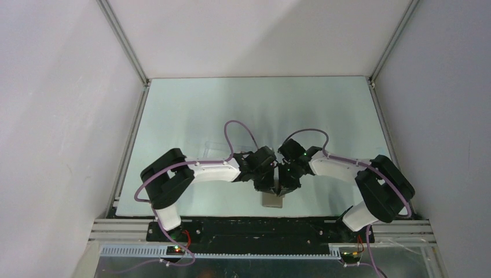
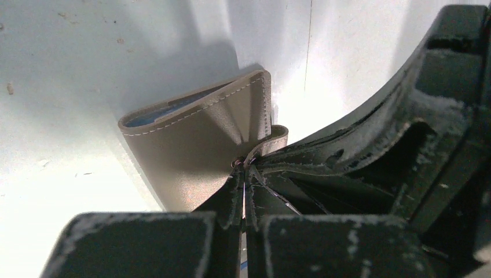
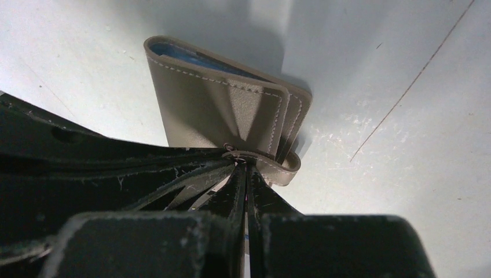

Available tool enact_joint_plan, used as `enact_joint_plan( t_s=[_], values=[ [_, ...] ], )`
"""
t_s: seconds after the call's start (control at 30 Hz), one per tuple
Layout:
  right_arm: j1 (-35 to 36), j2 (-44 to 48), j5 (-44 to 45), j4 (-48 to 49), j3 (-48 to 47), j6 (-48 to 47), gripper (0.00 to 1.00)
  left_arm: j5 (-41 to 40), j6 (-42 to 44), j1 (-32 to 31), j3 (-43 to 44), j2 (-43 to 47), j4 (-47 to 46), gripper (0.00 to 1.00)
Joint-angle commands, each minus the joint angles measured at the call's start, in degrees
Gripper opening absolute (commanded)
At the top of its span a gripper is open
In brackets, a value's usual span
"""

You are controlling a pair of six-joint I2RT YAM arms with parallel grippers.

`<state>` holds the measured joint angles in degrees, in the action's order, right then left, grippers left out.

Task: Put the credit cards into the card holder
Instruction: Close the card holder at the center of the board.

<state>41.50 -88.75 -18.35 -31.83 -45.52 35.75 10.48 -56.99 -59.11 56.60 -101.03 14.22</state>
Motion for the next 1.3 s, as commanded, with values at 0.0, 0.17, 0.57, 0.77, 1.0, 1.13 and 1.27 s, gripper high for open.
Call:
enact_joint_plan(
  t_s=[0.0, 0.17, 0.57, 0.77, 1.0, 1.13, 1.27],
  values=[
    [0.37, 3.82, 0.55, 8.29, 4.68, -1.96, 0.00, -6.84, 1.78, -0.57, -2.91, -1.96, 4.41, 0.00],
    [-3.78, 11.57, -4.72, 9.75, 4.65, -1.34, 0.00, -6.09, 2.98, -0.44, -1.25, 0.12, 4.41, 0.00],
    [-6.62, 8.67, -4.58, 6.73, 3.41, -3.66, 0.00, -6.27, 3.91, -0.05, 0.45, 0.99, 6.40, 0.00],
    [-2.59, 7.22, 0.39, 6.32, 3.38, -4.05, 0.00, -6.98, 4.07, 0.20, 1.05, 0.94, 8.82, 0.00],
    [0.49, 2.01, 5.42, 8.05, 3.41, -3.06, 0.00, -6.61, 4.69, 0.21, 1.86, 0.30, 9.86, 0.00],
    [1.11, 0.93, 7.98, 7.14, 3.33, -2.86, 0.00, -6.42, 5.10, 0.17, 2.14, 0.49, 10.20, 0.00],
    [1.21, -0.17, 9.22, 6.13, 3.34, -2.79, 0.00, -6.28, 4.76, 0.33, 2.37, 1.15, 10.20, 0.00]
  ],
)
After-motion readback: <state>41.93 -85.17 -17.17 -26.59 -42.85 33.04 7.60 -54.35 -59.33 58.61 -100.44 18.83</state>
